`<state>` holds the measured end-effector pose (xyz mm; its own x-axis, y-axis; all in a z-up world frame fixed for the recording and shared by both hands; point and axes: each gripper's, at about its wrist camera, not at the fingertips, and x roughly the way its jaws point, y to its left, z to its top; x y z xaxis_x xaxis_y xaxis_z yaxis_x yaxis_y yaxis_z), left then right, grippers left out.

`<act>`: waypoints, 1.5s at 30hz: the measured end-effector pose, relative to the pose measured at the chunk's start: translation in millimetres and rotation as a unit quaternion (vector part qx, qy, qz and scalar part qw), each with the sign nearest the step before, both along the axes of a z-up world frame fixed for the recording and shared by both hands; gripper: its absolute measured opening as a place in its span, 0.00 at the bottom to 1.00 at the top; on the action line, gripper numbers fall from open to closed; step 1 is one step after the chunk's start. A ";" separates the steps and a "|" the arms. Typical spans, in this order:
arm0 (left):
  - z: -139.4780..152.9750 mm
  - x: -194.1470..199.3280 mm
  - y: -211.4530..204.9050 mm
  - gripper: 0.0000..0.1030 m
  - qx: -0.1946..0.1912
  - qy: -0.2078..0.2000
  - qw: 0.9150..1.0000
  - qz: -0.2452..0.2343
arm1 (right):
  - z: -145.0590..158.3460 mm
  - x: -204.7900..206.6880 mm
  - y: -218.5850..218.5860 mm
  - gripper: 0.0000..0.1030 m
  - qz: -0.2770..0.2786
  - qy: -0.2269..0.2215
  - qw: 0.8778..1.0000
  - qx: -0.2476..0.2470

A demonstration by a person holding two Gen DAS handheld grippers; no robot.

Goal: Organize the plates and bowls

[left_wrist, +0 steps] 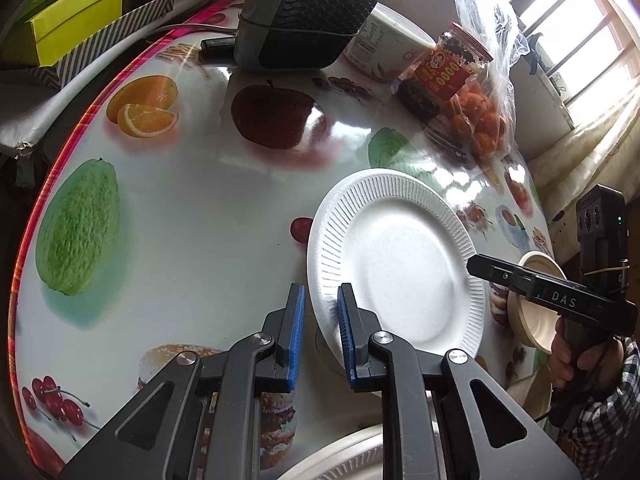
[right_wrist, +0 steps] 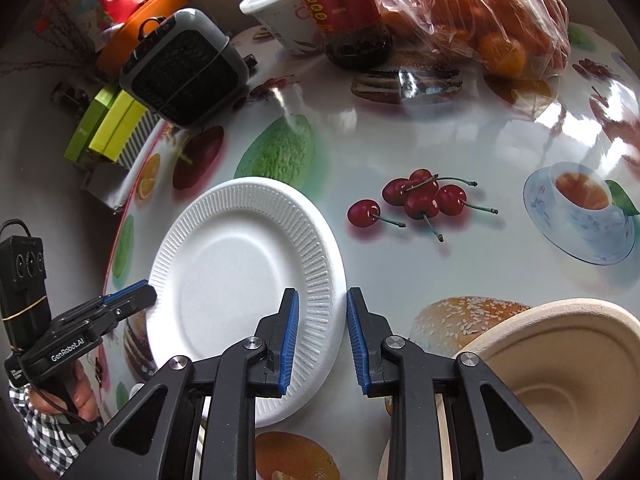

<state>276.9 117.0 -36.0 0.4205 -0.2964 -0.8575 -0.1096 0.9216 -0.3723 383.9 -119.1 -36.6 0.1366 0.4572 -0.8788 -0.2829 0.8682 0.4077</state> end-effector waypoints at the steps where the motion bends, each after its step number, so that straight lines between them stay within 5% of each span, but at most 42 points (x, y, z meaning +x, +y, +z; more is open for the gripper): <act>1: 0.0 0.4 -0.4 0.16 0.001 -0.001 1.000 0.000 | 0.1 -0.2 -0.1 0.21 -0.001 -0.001 1.000 -0.001; 20: 3.1 1.2 2.4 0.13 0.005 0.000 1.000 0.010 | 4.4 -2.4 -5.1 0.15 -0.009 0.000 1.000 0.007; 45: 39.1 -41.3 3.9 0.14 0.006 -0.031 0.999 0.007 | 52.9 -51.9 -9.8 0.15 -0.001 -0.028 0.999 0.025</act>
